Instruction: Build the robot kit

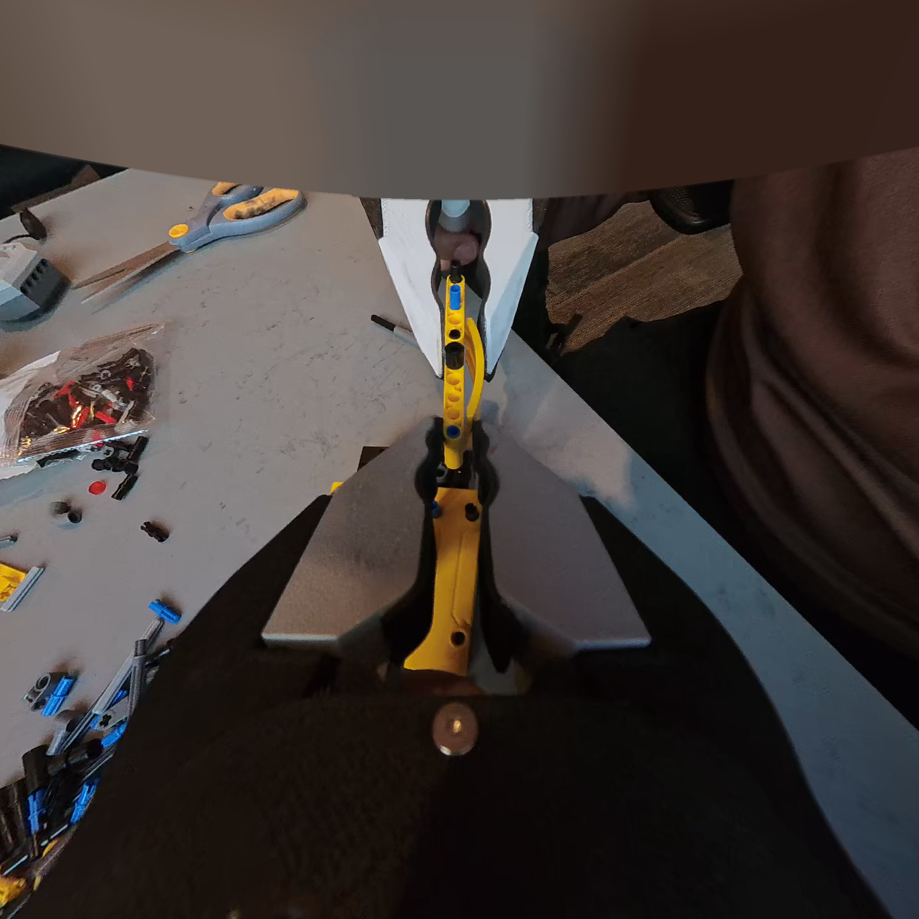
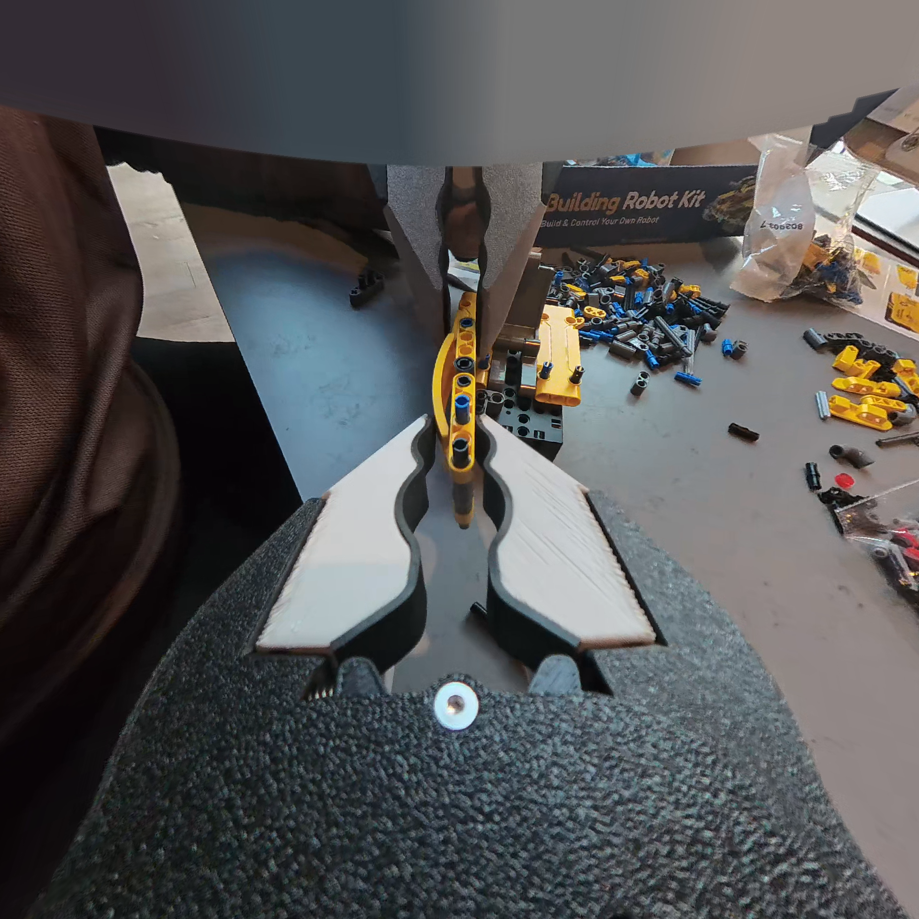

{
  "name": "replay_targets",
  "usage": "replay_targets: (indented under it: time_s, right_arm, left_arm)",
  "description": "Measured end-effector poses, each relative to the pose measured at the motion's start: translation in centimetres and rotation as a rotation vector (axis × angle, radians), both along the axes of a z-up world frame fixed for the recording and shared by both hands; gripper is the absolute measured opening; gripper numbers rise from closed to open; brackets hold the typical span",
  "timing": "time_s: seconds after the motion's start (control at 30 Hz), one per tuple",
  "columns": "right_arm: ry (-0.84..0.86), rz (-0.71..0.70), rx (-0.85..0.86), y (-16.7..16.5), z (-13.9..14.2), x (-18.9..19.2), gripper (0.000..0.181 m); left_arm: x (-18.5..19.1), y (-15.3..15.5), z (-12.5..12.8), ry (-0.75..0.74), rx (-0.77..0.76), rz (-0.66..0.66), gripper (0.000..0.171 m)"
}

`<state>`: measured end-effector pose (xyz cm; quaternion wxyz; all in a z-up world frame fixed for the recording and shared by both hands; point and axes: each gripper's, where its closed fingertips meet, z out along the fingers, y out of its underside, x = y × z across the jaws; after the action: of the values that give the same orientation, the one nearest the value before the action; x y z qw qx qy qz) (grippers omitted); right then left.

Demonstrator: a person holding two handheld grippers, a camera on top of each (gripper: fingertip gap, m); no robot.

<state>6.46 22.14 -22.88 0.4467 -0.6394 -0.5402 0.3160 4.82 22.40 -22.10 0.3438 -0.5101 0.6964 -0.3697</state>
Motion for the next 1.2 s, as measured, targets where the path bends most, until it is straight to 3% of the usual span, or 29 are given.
replay_targets:
  time_s: [0.73, 0.87, 1.0, 1.2]
  right_arm:
    - [-0.001, -0.118, 0.008, 0.3, 1.0, 0.2, 0.014]
    - [0.071, -0.133, -0.114, 1.0, 1.3, 0.5, 0.014]
    - [0.173, -0.131, -0.322, 1.1, 1.9, 1.1, 0.014]
    - [0.285, -0.141, -0.619, 1.0, 1.8, 1.7, 0.014]
  left_arm:
    - [-0.1, 0.9, 1.4, 0.015, 0.077, 0.070, 0.007]
    - [0.0, 1.7, 1.5, 0.038, 0.083, 0.130, 0.011]
    - [-0.5, 1.7, 2.8, 0.027, -0.044, 0.156, 0.013]
    - [-1.3, 3.5, 3.6, 0.071, -0.090, 0.318, 0.012]
